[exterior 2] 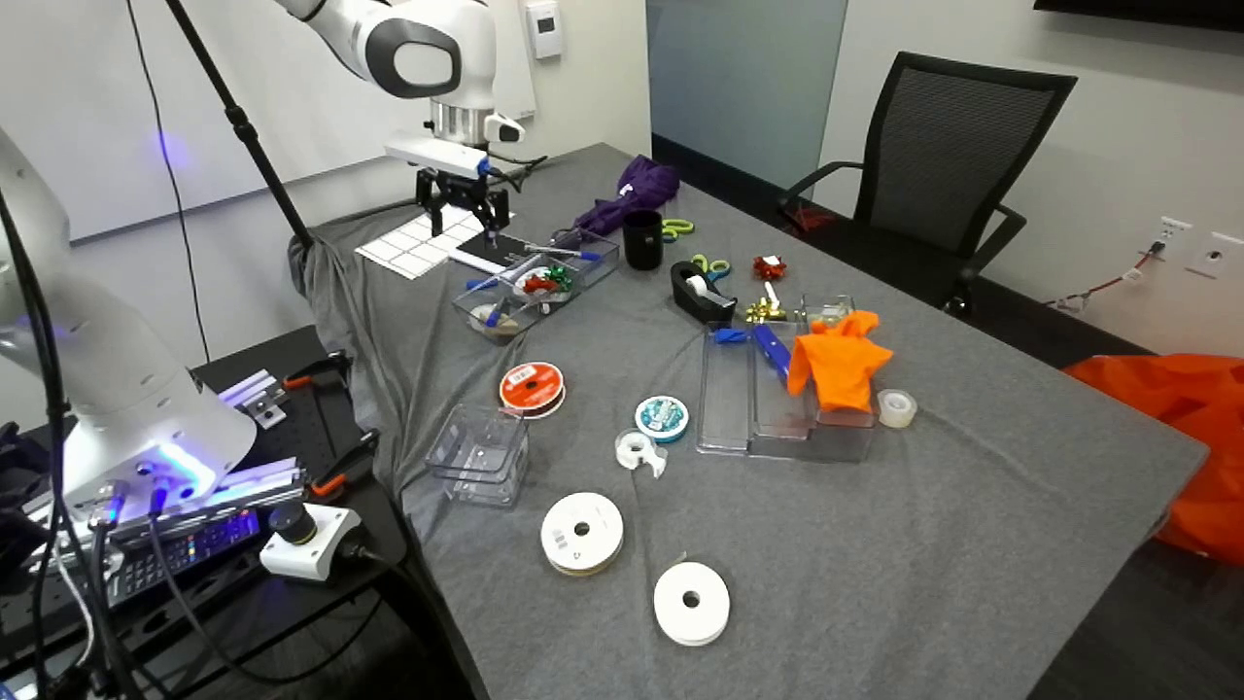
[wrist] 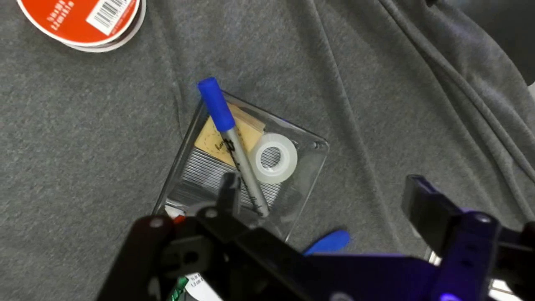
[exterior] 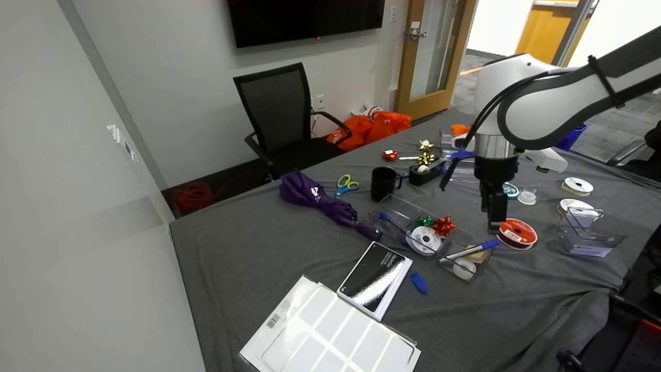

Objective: Move the blue marker to the far left compartment of the container

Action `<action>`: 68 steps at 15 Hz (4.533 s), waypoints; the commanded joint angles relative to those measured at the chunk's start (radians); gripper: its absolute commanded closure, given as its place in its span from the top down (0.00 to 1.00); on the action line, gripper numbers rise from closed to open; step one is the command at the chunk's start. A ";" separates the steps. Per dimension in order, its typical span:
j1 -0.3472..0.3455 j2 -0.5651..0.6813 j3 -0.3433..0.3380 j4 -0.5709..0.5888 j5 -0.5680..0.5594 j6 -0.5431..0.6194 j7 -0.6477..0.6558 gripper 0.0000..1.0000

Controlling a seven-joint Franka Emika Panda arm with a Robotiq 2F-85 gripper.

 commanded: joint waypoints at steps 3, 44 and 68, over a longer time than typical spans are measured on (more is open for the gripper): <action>-0.012 0.001 0.012 0.000 -0.003 0.003 -0.001 1.00; -0.097 0.128 0.049 0.028 -0.159 -0.039 -0.199 0.05; -0.112 0.601 -0.022 0.874 0.231 -0.513 0.524 0.05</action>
